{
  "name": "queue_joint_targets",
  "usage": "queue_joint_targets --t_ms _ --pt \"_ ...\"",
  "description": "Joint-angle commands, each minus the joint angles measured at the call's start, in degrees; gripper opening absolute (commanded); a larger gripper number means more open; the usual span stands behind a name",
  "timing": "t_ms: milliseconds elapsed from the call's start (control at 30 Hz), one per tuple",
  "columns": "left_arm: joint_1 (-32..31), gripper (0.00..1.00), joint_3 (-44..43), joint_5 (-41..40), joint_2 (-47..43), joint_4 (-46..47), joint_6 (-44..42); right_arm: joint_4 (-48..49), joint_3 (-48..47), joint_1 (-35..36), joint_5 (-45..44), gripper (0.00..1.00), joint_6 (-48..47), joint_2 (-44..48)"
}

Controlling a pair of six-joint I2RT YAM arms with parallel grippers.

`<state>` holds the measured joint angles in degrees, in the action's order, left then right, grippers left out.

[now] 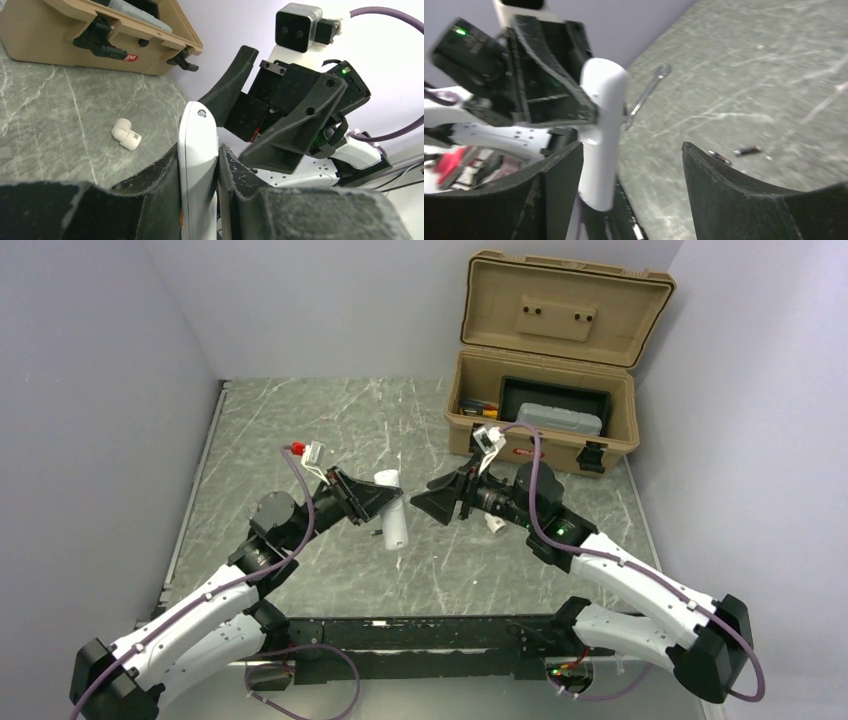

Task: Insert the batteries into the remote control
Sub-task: Adjust the remote control.

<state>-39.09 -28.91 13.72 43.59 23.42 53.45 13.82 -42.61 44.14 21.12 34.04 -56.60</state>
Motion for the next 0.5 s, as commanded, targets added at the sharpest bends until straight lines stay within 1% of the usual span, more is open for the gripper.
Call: queue_joint_targets --t_ms 0,67,133,233,267,333,433,467 --pt "-0.02 0.0 -4.08 4.35 -0.32 -2.89 -0.91 -9.41 1.0 0.44 -7.98 0.7 -10.88 5.85" --pt "0.09 0.0 -3.52 5.57 -0.08 -2.89 0.11 -8.22 3.23 0.52 -9.4 0.61 -12.62 9.49" --pt "0.56 0.0 -2.43 6.46 -0.12 -1.98 1.26 -7.4 4.72 0.63 -10.16 0.5 -14.39 12.3" --pt "1.52 0.0 0.64 5.92 -1.36 1.21 3.61 -7.18 5.54 1.06 -9.6 0.28 -17.75 14.21" --pt "1.93 0.0 1.88 5.31 -2.02 2.37 5.01 -7.43 5.61 1.32 -9.75 0.23 -18.93 14.45" --pt "2.64 0.0 2.98 4.18 -3.3 1.78 6.19 -7.19 5.73 1.9 -9.29 0.21 -20.01 14.45" --pt "3.56 0.0 2.42 3.25 -4.59 -1.59 6.82 -5.13 6.34 4.23 -8.36 0.25 -21.46 14.17" --pt "3.87 0.0 2.56 3.11 -4.84 -2.04 7.55 -4.0 6.84 5.95 -9.45 0.27 -22.37 14.27"
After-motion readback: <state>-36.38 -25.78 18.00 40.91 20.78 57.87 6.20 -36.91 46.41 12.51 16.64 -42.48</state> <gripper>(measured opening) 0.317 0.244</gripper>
